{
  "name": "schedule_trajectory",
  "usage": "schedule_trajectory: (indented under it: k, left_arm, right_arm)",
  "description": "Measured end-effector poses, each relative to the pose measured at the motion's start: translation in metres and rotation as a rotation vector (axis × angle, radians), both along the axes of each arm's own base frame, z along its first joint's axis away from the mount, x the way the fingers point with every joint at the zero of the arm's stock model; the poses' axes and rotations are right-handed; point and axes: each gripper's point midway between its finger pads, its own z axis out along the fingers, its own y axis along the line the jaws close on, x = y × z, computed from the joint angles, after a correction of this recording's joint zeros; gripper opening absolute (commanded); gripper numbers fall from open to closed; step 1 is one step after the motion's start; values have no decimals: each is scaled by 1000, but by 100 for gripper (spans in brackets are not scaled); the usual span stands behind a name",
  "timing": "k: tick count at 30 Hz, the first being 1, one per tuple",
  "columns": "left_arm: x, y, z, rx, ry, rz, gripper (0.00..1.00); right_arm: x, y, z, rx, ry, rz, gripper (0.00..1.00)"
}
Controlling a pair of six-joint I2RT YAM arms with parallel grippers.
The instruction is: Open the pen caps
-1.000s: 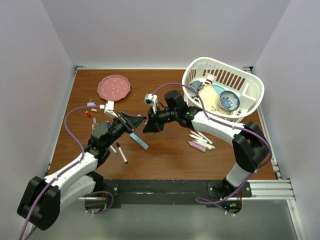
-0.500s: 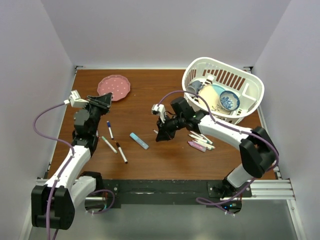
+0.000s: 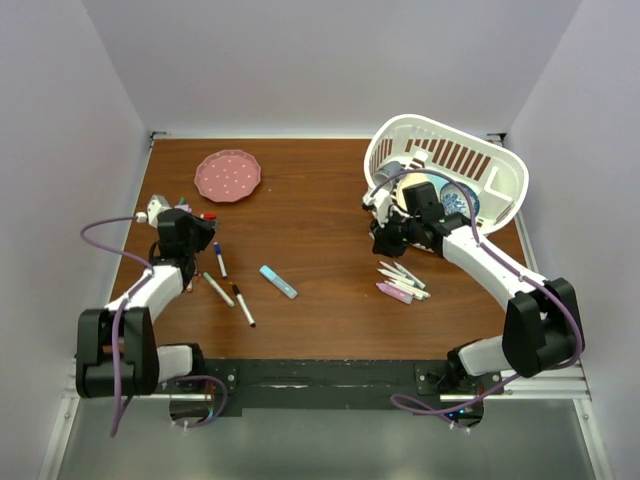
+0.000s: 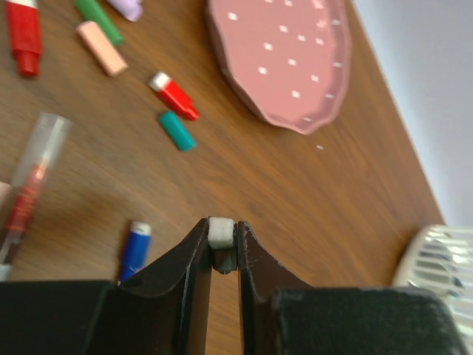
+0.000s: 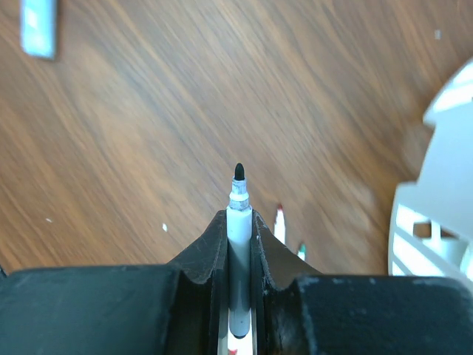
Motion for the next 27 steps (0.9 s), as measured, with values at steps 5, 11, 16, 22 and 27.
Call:
schedule_trajectory:
  k: [5, 11, 16, 22, 27]
  left_arm:
    - [13, 25, -25, 31, 95, 55, 17]
    - [27, 42, -48, 40, 179, 76, 31]
    - [35, 48, -48, 50, 202, 73, 43]
    - [33, 57, -39, 63, 196, 79, 53]
    - [31, 51, 2, 73, 103, 31, 61]
  right_arm:
    - [0, -16, -9, -47, 11, -26, 2]
    - [0, -31, -24, -108, 50, -48, 7]
    - [-5, -39, -39, -161, 93, -48, 8]
    - [-5, -48, -42, -208, 90, -52, 10]
    - [-7, -55, -46, -249, 91, -54, 14]
